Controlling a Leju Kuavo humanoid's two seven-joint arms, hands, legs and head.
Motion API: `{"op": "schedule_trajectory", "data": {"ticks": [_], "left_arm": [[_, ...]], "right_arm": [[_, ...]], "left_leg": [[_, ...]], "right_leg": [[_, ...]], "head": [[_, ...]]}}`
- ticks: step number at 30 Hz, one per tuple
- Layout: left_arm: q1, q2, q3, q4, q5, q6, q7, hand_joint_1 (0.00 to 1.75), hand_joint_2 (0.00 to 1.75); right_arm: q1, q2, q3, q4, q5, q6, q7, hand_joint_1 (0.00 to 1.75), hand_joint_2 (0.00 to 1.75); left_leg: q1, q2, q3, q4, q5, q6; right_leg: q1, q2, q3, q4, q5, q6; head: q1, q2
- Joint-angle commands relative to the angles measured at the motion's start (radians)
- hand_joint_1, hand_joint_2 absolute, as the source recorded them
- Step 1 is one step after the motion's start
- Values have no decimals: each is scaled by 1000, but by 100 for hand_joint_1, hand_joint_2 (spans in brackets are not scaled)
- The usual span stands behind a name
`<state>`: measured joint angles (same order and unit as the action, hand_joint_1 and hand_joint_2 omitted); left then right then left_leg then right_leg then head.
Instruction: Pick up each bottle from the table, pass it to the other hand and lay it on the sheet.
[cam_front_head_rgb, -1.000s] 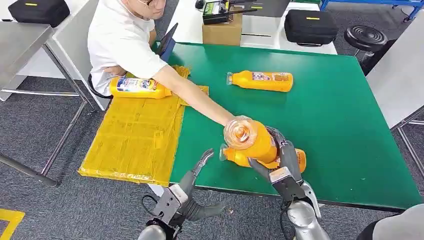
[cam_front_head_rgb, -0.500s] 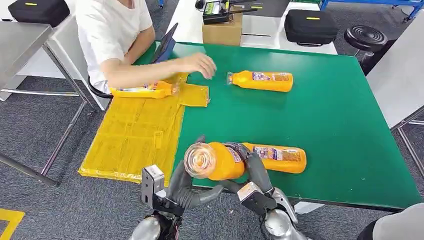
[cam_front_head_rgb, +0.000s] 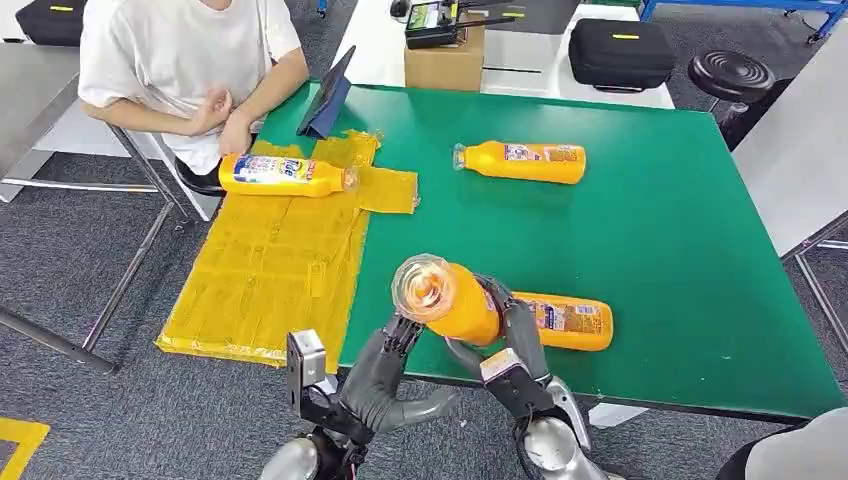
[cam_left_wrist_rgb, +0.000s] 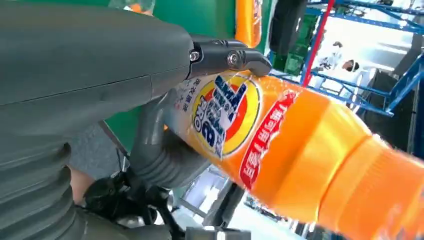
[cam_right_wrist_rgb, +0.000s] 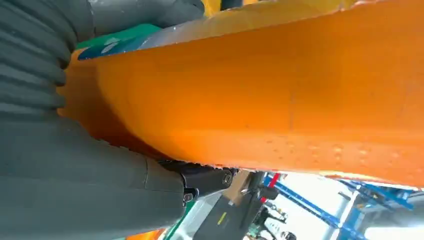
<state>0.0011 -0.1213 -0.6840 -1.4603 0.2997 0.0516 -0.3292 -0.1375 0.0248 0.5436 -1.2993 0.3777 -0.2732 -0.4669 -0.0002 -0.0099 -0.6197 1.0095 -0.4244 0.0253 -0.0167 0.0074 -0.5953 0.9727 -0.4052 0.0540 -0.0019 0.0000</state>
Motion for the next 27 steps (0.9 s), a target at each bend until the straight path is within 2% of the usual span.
{"op": "schedule_trajectory", "data": {"ticks": [1, 10, 14, 27], "left_arm": [[-11, 30, -8, 25, -74, 101, -12, 0, 175], [-59, -16, 9, 97, -144, 325, -79, 0, 175], [-66, -12, 9, 76, 17, 211, -1, 0, 175], [-42, 18, -19, -3, 101, 116, 4, 0, 175]], "right_arm": [[-40, 10, -10, 75, 29, -41, 26, 175, 175], [-44, 42, 66, 122, 22, -13, 21, 175, 175], [-55, 38, 106, 129, -4, 25, -17, 175, 175], [-92, 27, 130, 158, -39, 75, -19, 175, 175]], "left_leg": [[1, 2, 4, -1, -1, -1], [1, 1, 4, -1, -1, -1], [1, 2, 4, -1, -1, -1], [1, 2, 2, -1, -1, -1]], "right_leg": [[1, 1, 4, -1, -1, -2], [1, 0, 4, -1, -1, -2], [1, 1, 3, -1, 0, -2], [1, 1, 2, -1, 0, -1]], "head": [[0, 0], [0, 0], [0, 0], [0, 0]]}}
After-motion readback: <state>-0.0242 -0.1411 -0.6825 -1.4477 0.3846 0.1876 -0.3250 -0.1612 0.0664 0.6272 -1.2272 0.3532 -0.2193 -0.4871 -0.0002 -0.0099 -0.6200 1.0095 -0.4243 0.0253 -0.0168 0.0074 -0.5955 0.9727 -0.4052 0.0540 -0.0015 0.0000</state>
